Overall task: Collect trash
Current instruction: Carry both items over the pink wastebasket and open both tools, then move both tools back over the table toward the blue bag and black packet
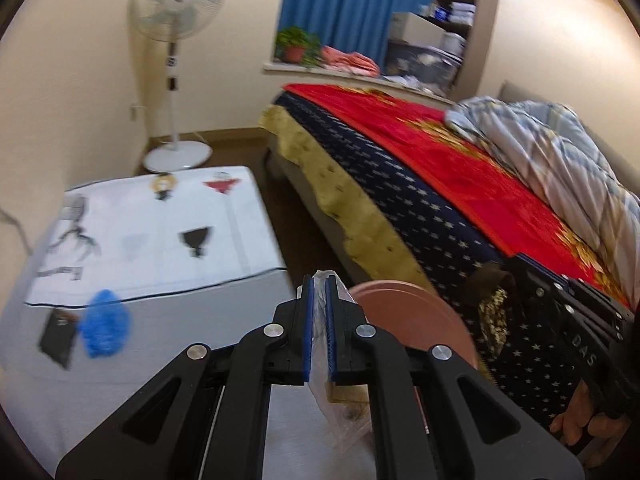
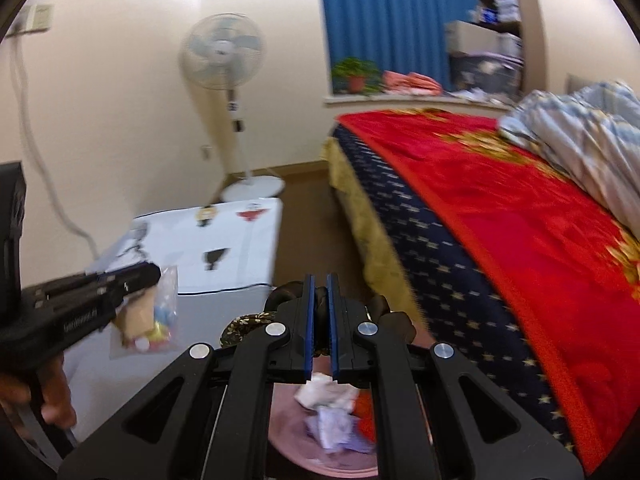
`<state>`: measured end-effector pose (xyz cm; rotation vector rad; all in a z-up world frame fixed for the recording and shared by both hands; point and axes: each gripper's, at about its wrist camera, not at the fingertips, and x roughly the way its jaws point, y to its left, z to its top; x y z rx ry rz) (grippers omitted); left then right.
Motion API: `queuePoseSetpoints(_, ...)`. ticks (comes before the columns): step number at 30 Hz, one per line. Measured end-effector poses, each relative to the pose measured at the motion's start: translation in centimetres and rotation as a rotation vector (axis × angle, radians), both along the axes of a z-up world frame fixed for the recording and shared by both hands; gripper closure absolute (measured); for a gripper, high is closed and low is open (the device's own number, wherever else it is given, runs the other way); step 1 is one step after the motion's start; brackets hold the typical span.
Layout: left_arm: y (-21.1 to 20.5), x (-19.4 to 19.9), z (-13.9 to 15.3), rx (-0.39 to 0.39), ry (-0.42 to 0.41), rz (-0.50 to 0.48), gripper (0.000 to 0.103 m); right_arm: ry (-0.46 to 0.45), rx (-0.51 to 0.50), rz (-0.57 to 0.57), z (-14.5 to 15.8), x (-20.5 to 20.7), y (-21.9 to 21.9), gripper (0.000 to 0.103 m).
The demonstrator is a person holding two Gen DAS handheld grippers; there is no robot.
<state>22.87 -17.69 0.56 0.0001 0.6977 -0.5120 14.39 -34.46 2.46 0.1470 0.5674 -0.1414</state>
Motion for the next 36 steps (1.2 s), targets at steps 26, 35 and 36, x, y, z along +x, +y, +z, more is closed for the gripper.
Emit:
queuePoseSetpoints(26,-6.6,2.9,-5.3,0.062,0.068,0.022,0.021,0.192,-0.018,-0.211,-5.6,2.2,-4.1,0.043)
queuePoseSetpoints(35,-4.6,-0.3,-2.4,0.088,0.036,0.065,0.017,0.081,0.036,-0.176,-2.0,-0.1,-3.3,0.025)
queuePoseSetpoints(36,-3.9,-1.5,-1.7,0.091,0.022,0.074,0.017,0.056,0.042,-0.164,-1.2,-0.8,-3.1,0.023)
